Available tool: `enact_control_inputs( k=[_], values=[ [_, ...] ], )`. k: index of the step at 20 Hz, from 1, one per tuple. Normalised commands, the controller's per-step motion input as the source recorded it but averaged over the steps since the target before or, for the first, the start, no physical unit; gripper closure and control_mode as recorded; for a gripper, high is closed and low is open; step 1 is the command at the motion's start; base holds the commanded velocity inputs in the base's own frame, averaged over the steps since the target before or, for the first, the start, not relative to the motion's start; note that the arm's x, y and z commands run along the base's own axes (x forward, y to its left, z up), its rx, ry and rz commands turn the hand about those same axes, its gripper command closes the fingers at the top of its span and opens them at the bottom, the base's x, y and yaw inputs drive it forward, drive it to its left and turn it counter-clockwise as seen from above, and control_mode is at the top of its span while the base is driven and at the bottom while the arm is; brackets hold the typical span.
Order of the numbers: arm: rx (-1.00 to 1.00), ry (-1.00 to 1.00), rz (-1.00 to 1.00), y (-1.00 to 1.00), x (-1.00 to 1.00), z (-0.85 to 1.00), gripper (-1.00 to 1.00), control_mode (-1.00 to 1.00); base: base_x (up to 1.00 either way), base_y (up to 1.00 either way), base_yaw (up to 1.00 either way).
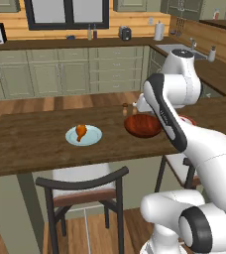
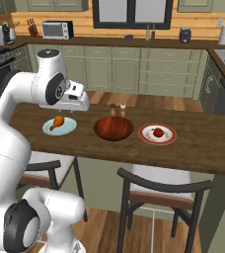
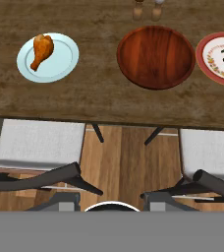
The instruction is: Pick the chicken drumstick and bell pepper from their plates and place them in the bowl. Then put the bowl in the fridge.
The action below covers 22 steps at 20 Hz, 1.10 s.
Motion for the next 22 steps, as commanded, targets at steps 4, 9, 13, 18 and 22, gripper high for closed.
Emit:
enact_control_inputs(
  k=[4, 9, 13, 18, 22],
  values=[
    [0.0, 0.0, 0.0, 0.0, 0.0, 0.0, -1.0, 1.0, 0.0, 0.0, 0.0],
    [0.0, 0.0, 0.0, 0.0, 0.0, 0.0, -1.0, 1.0, 0.06, -0.11, -0.03],
    [0.0, 0.0, 0.0, 0.0, 0.0, 0.0, -1.0, 1.0, 0.13, -0.23, 0.0],
    [0.0, 0.0, 0.0, 0.0, 0.0, 0.0, -1.0, 1.0, 0.4, -0.35, 0.0],
    [0.0, 0.0, 0.0, 0.0, 0.0, 0.0, -1.0, 1.0, 0.44, -0.51, -0.01]
  ],
)
